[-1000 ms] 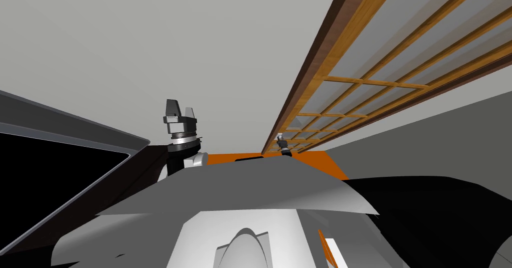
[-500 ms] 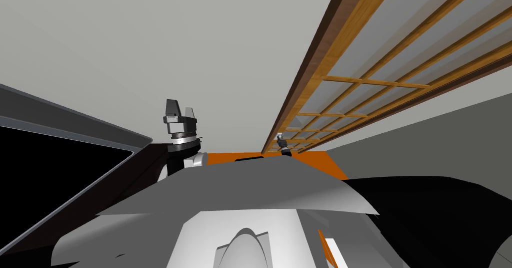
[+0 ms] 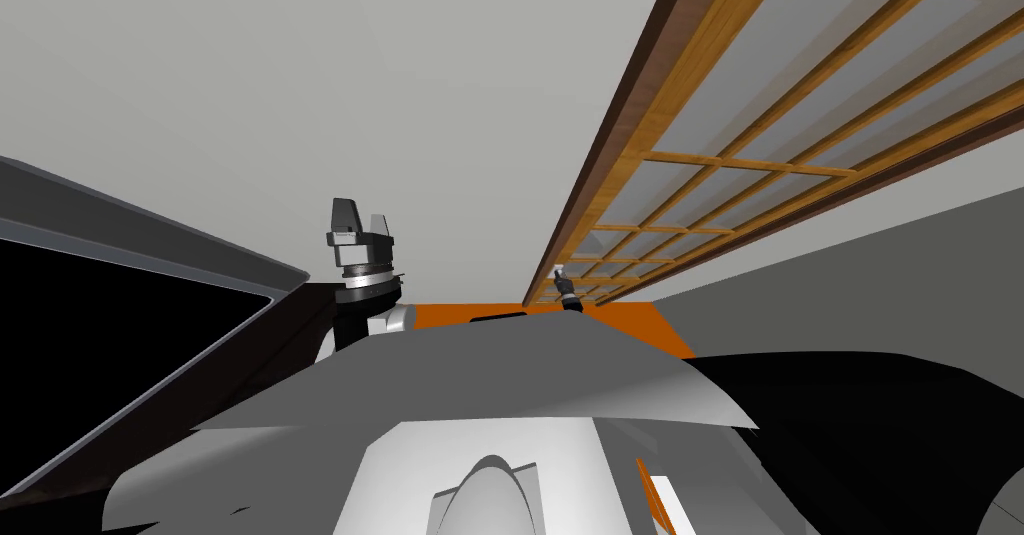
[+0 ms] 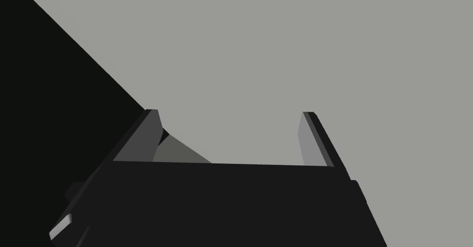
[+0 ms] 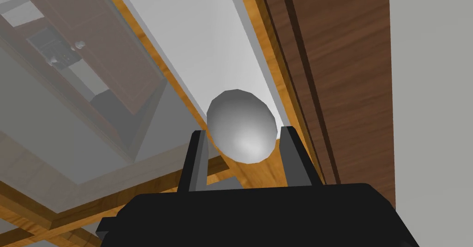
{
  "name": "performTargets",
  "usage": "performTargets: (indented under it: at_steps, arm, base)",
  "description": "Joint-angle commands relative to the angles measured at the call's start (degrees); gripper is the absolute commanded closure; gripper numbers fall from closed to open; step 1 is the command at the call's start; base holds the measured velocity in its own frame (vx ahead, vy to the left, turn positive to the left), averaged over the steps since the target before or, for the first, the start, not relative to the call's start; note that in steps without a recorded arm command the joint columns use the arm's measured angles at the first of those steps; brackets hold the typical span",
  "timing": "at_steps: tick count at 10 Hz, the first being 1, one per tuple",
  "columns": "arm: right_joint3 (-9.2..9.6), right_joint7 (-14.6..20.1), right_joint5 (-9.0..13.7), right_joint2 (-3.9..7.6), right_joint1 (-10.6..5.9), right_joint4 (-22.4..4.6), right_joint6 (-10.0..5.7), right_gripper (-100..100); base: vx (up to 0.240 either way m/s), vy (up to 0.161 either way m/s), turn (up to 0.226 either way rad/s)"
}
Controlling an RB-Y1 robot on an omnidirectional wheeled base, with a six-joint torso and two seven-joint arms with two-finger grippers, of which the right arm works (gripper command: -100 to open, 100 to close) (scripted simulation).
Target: Pull the door open
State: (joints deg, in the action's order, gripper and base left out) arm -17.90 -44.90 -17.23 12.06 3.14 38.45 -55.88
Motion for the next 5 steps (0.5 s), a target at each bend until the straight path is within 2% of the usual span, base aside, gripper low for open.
performTargets:
  at_steps: [1, 5]
  arm:
    - [0.44, 1.68, 0.19, -0.3, 0.12, -0.06, 0.12, 100]
    - [1.72, 8.14, 1.96, -0.07, -0.34, -0.45, 0.23, 100]
  base:
    - [-0.026, -0.01, 0.01]
    - [-0.031, -0.012, 0.022]
